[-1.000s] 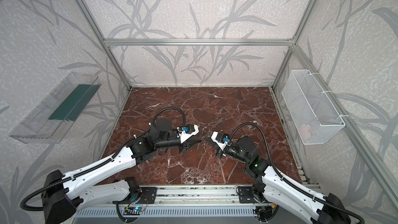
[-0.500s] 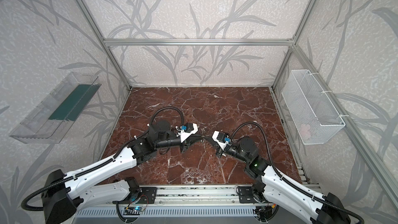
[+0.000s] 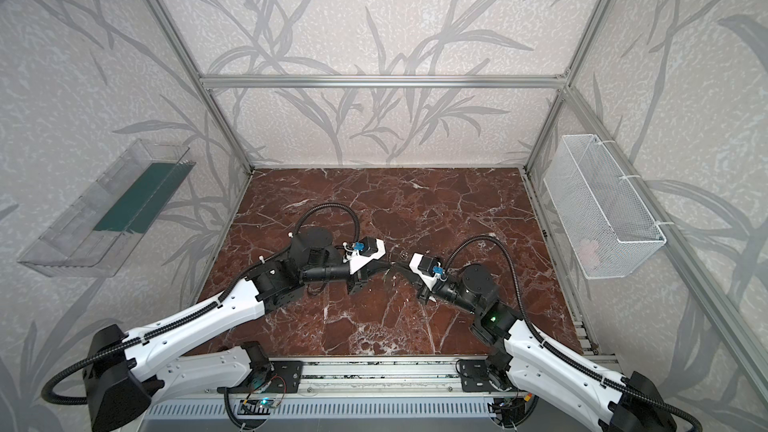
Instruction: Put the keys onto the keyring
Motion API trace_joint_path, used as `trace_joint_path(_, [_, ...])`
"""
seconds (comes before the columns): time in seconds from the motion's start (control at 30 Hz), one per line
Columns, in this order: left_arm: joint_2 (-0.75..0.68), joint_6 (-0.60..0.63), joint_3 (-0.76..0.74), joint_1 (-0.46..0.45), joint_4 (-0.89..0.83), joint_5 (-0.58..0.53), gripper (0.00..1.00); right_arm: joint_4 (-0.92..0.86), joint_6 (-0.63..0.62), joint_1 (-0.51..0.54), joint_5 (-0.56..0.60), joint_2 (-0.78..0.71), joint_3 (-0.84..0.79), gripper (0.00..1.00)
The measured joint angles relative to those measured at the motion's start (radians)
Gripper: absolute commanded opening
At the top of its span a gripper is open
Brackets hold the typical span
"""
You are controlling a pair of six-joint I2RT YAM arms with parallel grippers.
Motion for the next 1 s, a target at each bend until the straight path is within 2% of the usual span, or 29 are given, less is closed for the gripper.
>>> trace_joint_path(0.13, [0.05, 0.079, 0.136, -0.005, -0.167, -0.011, 0.0, -0.117, -0.053, 0.004, 0.035, -0.052, 0.013, 0.26])
trace_joint_path(0.27, [0.095, 0.156, 0.256, -0.012, -0.322, -0.031, 0.0, -0.226, -0.102, 0.004, 0.069, -0.095, 0.054, 0.26])
trace_joint_path(0.53, [0.179, 0.255, 0.402, -0.033, -0.554, -0.068, 0.0, -0.321, -0.165, 0.004, 0.087, -0.108, 0.108, 0.24])
trace_joint_path(1.0, [0.239, 0.312, 0.492, -0.066, -0.671, -0.111, 0.0, -0.32, -0.171, 0.004, 0.012, -0.048, 0.118, 0.21])
